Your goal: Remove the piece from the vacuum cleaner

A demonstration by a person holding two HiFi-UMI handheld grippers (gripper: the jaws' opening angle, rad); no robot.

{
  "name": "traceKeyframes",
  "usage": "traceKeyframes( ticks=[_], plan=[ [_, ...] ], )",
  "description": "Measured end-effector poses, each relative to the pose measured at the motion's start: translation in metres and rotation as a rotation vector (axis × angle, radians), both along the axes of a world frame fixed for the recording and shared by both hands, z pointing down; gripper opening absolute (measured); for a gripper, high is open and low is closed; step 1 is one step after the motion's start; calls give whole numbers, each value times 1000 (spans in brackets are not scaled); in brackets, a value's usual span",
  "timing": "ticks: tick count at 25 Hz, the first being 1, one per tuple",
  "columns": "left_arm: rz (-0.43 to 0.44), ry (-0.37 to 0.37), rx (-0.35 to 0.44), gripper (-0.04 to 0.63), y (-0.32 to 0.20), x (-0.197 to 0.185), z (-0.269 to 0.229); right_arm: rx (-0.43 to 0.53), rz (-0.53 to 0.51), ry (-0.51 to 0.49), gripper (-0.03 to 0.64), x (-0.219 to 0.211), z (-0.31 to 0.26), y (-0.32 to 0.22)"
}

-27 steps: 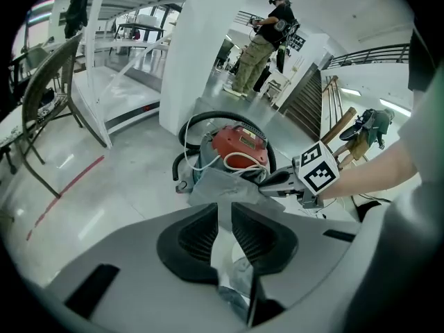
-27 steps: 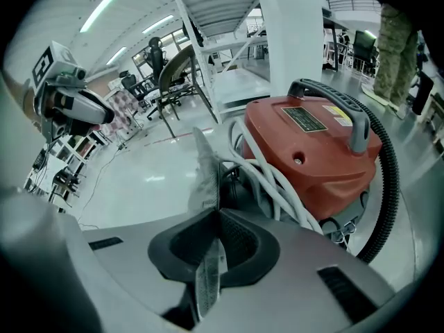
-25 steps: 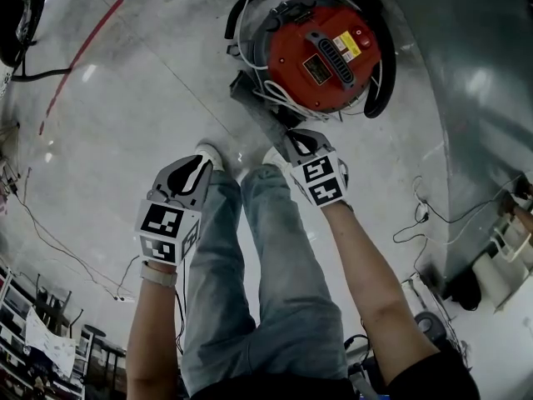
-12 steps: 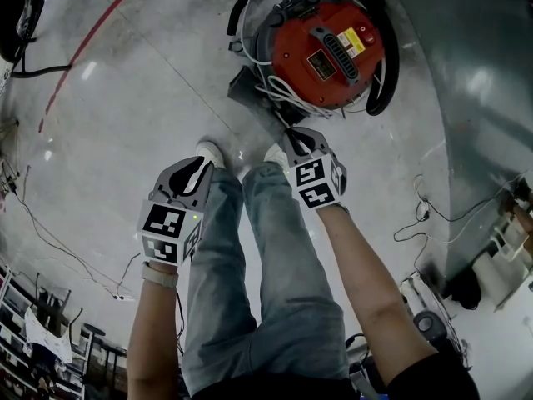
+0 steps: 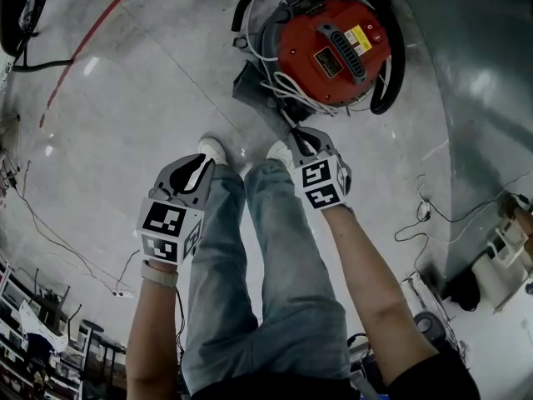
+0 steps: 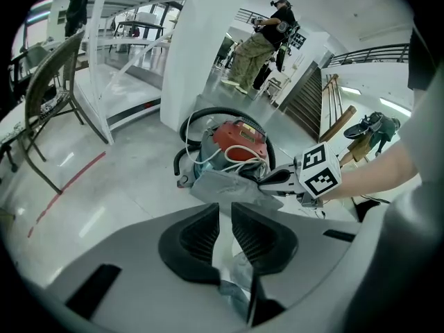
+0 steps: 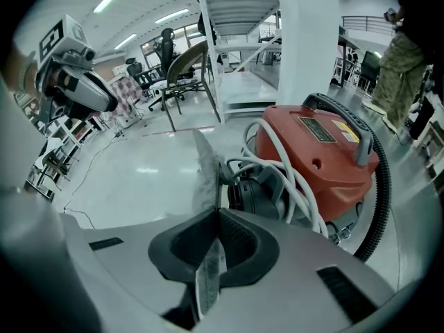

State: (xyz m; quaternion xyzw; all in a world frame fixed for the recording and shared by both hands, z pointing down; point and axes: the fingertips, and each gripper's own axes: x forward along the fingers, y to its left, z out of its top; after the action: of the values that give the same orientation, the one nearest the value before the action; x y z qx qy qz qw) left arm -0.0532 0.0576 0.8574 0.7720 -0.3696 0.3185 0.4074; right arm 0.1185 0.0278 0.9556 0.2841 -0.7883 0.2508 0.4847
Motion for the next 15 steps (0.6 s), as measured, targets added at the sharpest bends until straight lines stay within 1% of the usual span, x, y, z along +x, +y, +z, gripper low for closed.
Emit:
traceKeyframes(
  ticks=[4,7,12,15],
  plan=[
    [-3,4,-1,58,1,-1,0,-17,-31,27,41,-9,-2,-4],
    [3,4,0,58,2,5,-1,-19,-54,28,41,-13,-3,-4],
    [15,3,2,58,0,11,-4,8,-71,22,41,-8,-3,4],
    [17,1,5,58,0,10,-3,16,-102,39,41,-8,-1,5]
  ],
)
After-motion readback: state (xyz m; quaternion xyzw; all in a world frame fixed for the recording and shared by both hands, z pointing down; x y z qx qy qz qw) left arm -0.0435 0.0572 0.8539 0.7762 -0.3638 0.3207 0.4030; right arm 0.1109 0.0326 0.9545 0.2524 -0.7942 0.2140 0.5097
